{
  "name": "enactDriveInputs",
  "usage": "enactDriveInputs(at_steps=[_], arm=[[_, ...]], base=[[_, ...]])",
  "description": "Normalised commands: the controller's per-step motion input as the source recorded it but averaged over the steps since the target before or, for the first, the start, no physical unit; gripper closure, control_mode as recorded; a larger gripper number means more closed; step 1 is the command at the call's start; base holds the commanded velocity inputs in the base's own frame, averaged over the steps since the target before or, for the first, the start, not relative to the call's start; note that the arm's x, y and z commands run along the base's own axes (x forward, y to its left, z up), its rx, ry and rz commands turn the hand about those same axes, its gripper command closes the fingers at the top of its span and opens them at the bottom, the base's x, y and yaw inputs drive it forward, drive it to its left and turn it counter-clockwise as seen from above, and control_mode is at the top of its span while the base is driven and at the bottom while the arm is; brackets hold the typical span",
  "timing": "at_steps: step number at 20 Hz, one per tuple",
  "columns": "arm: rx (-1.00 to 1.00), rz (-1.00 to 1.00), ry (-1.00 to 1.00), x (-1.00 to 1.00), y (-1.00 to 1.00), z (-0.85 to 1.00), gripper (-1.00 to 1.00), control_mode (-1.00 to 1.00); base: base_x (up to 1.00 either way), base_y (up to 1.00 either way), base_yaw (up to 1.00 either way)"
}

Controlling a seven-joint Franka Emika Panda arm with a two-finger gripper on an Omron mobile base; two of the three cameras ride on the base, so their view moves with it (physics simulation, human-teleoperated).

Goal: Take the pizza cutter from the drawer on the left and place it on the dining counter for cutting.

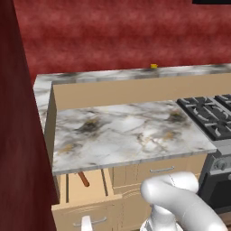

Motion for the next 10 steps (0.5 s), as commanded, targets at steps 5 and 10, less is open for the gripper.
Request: enactDriveInputs(at_steps=[5, 10], arm=[[0.04, 0.00, 0.08, -0.80, 0.00, -0.13, 1.00, -1.00], [0.01, 0.00, 0.03, -0.83, 0.00, -0.18, 1.00, -1.00]], base=[[0.00, 0.00, 0.00], [0.00, 0.00, 0.00]])
